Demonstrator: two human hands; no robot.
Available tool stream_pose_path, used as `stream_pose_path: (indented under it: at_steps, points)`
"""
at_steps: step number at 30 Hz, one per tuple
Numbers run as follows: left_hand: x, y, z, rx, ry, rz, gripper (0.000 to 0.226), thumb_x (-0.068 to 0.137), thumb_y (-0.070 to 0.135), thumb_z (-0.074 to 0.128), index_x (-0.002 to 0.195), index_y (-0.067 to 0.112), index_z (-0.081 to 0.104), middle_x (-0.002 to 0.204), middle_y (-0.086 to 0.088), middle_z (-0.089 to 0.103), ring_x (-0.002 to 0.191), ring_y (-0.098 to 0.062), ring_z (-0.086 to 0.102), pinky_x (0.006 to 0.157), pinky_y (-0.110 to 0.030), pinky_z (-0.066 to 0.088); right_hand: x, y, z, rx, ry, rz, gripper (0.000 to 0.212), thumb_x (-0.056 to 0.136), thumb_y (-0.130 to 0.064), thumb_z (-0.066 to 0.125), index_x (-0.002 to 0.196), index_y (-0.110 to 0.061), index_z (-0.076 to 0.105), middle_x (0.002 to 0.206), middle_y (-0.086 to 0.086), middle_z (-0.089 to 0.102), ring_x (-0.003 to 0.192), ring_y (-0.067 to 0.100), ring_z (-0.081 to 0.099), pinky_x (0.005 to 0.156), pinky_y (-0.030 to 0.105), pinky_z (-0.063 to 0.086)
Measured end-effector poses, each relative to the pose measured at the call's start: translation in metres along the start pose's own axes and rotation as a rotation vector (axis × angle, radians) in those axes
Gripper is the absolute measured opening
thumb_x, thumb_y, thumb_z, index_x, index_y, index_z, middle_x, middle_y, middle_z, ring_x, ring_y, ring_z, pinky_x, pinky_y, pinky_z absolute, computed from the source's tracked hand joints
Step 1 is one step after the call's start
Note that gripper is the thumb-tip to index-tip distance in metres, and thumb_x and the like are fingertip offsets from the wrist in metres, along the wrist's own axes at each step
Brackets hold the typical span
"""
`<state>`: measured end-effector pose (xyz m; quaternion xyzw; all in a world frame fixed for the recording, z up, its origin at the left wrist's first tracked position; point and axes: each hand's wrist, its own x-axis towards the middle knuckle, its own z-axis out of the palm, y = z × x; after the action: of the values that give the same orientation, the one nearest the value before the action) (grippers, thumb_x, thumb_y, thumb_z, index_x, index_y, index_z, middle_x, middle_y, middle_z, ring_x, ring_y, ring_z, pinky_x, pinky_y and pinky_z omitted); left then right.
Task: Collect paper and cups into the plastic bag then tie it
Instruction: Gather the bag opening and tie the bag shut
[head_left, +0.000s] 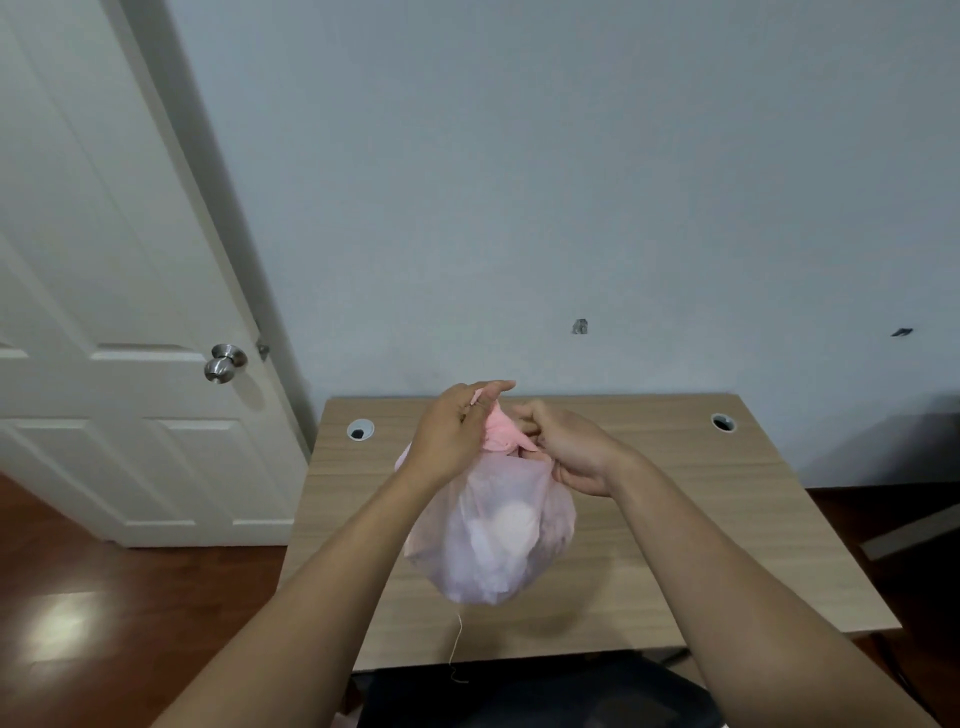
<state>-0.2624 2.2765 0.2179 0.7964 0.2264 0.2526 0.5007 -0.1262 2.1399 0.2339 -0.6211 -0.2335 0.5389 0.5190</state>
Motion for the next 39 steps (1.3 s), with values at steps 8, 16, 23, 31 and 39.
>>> stream_pose_path:
  at_steps: [8,16,23,31,39]
  points:
    - [-0.010,-0.024,-0.003,-0.315,-0.127,-0.345,0.048,0.106,0.050,0.063,0.115,0.006,0.080,0.076,-0.014,0.066,0.059,-0.005,0.052,0.060,-0.026,0.041,0.008,0.035,0.006,-0.145,-0.254,-0.020,0.021,0.088,-0.006,0.065,0.101,-0.013,0.080,0.112,0.014,0.063,0.109,0.026,0.050,0.100,0.042,0.036]
    - [-0.017,-0.039,-0.005,-0.502,-0.173,-0.506,0.037,0.106,0.039,0.067,0.114,0.006,0.081,0.105,-0.022,0.081,0.084,-0.023,0.073,0.077,-0.033,0.060,0.006,0.040,0.015,-0.304,-0.188,-0.117,0.031,0.100,-0.026,0.081,0.123,-0.007,0.072,0.125,0.015,0.078,0.110,0.019,0.072,0.100,0.039,0.057]
    - [-0.021,-0.053,-0.002,-0.454,-0.224,-0.521,0.046,0.109,0.035,0.062,0.071,0.012,0.073,0.066,-0.010,0.061,0.057,-0.019,0.051,0.060,-0.030,0.042,0.003,0.038,0.019,-0.533,0.048,-0.177,0.063,0.110,-0.064,0.047,0.091,-0.019,0.085,0.070,-0.010,0.071,0.064,0.006,0.055,0.068,0.023,0.045]
    - [-0.026,-0.088,0.005,-0.153,0.030,-0.567,0.036,0.103,0.050,0.067,0.094,0.022,0.088,0.087,-0.001,0.083,0.073,-0.012,0.068,0.067,-0.025,0.050,0.032,0.068,0.002,-0.847,0.367,-0.198,0.073,0.114,-0.058,0.036,0.089,-0.009,0.085,0.089,0.004,0.083,0.082,0.016,0.075,0.080,0.030,0.055]
    - [-0.033,-0.138,-0.016,0.242,0.148,-0.545,0.036,0.104,0.041,0.065,0.088,0.018,0.086,0.088,-0.005,0.082,0.088,-0.025,0.073,0.074,-0.031,0.050,0.052,0.118,-0.033,-1.104,0.495,0.101,0.076,0.102,-0.062,0.026,0.102,-0.010,0.082,0.107,0.020,0.079,0.102,0.040,0.074,0.088,0.041,0.058]
